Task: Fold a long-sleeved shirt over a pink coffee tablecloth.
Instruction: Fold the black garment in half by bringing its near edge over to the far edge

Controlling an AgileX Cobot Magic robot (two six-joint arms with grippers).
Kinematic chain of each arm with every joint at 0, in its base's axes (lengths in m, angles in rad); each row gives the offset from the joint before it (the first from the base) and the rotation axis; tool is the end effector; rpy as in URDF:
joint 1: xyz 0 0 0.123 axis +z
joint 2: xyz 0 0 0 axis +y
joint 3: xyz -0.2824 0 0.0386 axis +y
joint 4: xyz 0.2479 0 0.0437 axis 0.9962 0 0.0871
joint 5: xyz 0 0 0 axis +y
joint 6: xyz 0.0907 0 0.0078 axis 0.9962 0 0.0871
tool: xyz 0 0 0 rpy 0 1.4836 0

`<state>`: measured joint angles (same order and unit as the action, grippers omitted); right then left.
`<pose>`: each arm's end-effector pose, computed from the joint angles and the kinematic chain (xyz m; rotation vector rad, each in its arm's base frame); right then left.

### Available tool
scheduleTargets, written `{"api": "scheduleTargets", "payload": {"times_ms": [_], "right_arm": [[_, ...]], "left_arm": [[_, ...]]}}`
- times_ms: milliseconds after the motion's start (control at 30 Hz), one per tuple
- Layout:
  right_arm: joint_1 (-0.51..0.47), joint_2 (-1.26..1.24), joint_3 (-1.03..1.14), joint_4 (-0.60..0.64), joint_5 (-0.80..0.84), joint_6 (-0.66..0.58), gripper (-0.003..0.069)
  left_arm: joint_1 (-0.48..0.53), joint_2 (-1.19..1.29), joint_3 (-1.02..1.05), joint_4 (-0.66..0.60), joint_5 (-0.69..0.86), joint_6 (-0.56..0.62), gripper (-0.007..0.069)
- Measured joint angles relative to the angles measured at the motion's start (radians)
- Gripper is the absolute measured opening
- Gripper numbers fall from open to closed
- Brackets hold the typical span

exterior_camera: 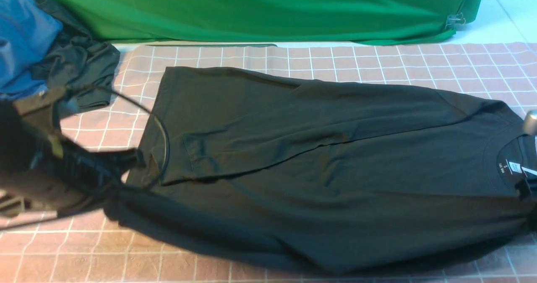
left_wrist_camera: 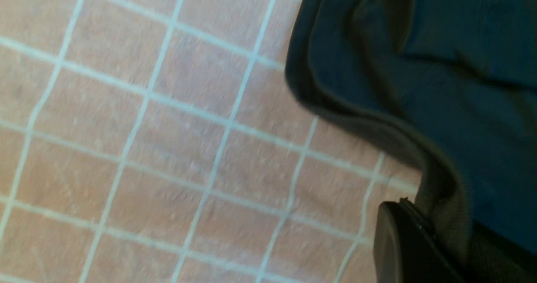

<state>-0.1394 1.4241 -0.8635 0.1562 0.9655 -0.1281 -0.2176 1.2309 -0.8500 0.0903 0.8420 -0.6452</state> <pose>0.2416 -0.0221 0.2238 0.1371 2.9852 0.1729 0.2229 -0.0430 0.2682 -0.5148 2.6601 -0.1511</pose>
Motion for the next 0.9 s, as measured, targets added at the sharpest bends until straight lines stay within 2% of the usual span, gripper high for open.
{"api": "scheduleTargets", "payload": {"times_ms": [333,900], "right_arm": [[0.000,0.138,-0.164,-0.002,0.028,0.001,0.0067],[0.000,0.410,-0.477,0.000,0.062,0.012,0.0067]], "left_arm": [[0.110,0.195,-0.207,-0.044,-0.016,0.028,0.0046],[0.118,0.544,-0.557,-0.077,-0.018,0.060,0.0046]]}}
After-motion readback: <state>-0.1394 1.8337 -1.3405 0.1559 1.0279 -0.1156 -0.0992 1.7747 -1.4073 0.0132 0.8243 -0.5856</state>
